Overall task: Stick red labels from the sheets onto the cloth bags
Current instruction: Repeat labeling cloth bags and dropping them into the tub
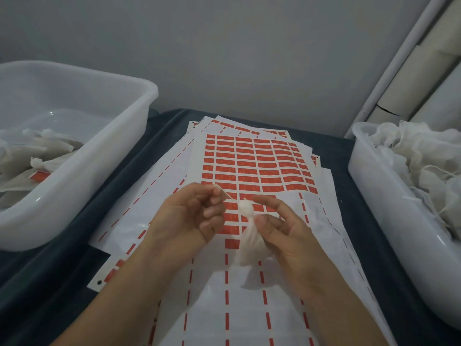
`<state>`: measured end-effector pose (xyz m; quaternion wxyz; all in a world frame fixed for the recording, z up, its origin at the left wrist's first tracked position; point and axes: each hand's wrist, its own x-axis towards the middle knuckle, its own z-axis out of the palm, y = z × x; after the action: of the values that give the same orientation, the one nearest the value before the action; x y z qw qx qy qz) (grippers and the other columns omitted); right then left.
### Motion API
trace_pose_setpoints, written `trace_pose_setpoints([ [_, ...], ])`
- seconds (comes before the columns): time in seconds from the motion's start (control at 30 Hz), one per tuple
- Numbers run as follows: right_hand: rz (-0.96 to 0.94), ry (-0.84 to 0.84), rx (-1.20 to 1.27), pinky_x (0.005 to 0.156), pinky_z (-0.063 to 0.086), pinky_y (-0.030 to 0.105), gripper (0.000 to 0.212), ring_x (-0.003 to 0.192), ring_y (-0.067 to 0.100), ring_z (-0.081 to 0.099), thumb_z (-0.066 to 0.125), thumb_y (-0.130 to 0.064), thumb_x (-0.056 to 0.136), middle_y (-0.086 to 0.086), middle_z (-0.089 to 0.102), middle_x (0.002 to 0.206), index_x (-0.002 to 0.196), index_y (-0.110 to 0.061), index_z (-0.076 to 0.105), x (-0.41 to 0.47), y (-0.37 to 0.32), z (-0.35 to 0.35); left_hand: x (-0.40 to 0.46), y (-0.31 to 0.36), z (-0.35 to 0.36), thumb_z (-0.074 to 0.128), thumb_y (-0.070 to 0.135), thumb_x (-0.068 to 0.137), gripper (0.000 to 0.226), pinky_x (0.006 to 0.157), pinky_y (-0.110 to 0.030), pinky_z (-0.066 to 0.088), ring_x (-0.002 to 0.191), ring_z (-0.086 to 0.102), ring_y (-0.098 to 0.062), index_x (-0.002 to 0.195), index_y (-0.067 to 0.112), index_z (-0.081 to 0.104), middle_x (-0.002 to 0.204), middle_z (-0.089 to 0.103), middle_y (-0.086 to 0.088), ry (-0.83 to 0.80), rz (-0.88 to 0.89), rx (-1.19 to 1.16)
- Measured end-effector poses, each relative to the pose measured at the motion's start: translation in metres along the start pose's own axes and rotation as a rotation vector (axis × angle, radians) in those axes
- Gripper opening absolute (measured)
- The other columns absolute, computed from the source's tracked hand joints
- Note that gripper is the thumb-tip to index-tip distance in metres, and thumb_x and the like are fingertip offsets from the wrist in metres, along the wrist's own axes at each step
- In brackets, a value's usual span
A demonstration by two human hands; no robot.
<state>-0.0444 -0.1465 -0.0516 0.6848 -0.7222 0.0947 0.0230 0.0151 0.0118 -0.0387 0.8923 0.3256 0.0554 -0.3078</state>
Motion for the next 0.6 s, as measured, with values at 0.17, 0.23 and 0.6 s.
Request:
trace_pose_setpoints([
  [0.17, -0.009, -0.051, -0.050, 0.055, 0.045, 0.003, 0.041, 0.077, -0.021, 0.054, 0.058, -0.041, 0.067, -0.042, 0.059, 0.079, 0.108, -0.041, 0.055, 0.002, -0.001, 0.004, 0.000, 0.003, -0.002, 0.069, 0.012, 0.051, 0.007, 0.037, -0.013, 0.035, 0.042, 0.037, -0.008, 0.057, 0.009, 0.069, 0.054, 0.049, -0.001, -0.011, 0.082, -0.032],
  [0.23, -0.047, -0.077, -0.102, 0.054, 0.043, 0.001, 0.036, 0.076, -0.026, 0.050, 0.055, -0.043, 0.069, -0.045, 0.057, 0.080, 0.104, -0.043, 0.055, 0.000, -0.002, 0.003, 0.001, 0.002, -0.002, 0.068, 0.014, 0.056, 0.010, 0.038, -0.014, 0.036, 0.042, 0.038, -0.008, 0.065, 0.009, 0.066, 0.055, 0.050, -0.002, -0.018, 0.098, 0.022],
  [0.6, -0.123, 0.034, -0.064, 0.056, 0.046, 0.003, 0.024, 0.078, -0.013, 0.061, 0.045, -0.043, 0.078, -0.031, 0.066, 0.078, 0.087, -0.024, 0.058, 0.002, 0.001, -0.007, 0.004, -0.001, -0.006, 0.058, 0.042, 0.080, 0.021, 0.081, -0.026, 0.048, 0.089, 0.059, -0.009, 0.094, 0.030, 0.067, 0.103, 0.066, 0.010, 0.333, 0.271, 0.993],
])
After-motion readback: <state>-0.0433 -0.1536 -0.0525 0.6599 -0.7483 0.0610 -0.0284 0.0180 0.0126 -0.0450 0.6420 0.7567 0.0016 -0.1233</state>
